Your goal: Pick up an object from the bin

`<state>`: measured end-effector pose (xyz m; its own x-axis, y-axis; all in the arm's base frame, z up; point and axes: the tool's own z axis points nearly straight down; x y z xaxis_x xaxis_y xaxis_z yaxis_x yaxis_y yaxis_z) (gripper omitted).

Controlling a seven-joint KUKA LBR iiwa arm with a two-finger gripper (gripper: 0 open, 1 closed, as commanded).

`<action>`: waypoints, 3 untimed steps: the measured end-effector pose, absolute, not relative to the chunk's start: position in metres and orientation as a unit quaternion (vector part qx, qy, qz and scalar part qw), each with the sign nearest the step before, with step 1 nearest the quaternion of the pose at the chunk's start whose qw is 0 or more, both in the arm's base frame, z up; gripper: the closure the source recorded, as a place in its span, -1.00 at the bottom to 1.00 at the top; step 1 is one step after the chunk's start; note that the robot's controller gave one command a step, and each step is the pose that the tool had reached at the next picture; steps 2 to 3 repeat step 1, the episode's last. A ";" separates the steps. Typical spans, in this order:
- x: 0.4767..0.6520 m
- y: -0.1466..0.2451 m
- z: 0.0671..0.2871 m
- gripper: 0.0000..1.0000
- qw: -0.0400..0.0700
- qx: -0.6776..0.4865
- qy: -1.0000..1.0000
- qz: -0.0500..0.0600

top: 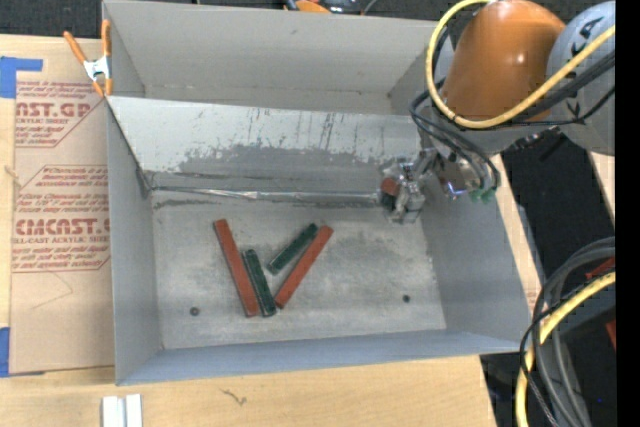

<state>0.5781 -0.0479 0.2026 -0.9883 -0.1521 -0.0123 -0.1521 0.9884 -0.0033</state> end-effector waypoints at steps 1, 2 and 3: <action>0.594 -0.019 0.244 1.00 0.003 -0.154 0.988 0.000; 0.594 -0.019 0.244 1.00 0.003 -0.154 0.988 0.000; 0.594 -0.019 0.244 1.00 0.003 -0.154 0.988 0.000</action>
Offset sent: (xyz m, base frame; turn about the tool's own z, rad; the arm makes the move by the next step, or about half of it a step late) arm 0.0141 0.0274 0.0408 -0.1562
